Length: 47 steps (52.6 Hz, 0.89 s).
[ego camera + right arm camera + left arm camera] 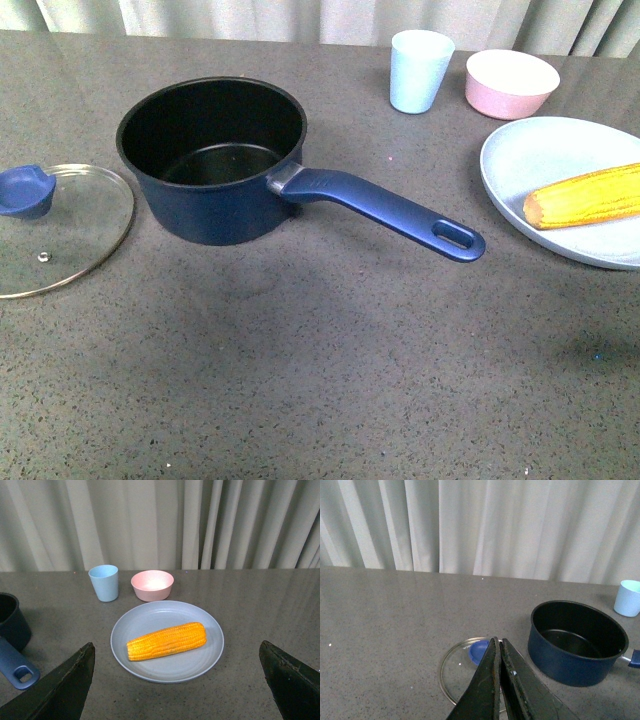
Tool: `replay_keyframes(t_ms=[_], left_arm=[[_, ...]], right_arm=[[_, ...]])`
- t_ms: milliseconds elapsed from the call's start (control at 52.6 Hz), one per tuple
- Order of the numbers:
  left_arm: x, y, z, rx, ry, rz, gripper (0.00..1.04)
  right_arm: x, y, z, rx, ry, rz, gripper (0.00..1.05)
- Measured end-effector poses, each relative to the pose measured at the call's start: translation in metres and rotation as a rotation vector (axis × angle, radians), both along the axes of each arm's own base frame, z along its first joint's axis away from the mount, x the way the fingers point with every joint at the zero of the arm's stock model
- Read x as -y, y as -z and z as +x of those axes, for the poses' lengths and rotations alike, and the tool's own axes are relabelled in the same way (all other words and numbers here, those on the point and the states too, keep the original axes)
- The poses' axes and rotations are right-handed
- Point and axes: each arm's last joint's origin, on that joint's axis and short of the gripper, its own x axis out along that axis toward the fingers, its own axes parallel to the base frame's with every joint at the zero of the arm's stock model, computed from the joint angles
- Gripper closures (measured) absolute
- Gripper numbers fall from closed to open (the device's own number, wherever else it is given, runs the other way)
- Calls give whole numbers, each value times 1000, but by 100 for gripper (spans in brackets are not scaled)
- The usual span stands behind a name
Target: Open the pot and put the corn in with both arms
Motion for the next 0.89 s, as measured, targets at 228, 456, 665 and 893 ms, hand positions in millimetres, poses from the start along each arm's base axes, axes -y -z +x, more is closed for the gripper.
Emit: replay_keyframes(t_ms=[228,456,665,893], left_arm=[[0,0,0,0,1,0,93],[0,0,0,0,1,0,54],[0,0,0,0,1,0,22],[0,0,0,0,1,3,9]], right_arm=[[0,0,0,0,0,0,9],[0,0,0,0,0,0,9],[0,0,0,0,0,0,9],[16,-15,30,-474,-60,127,9]])
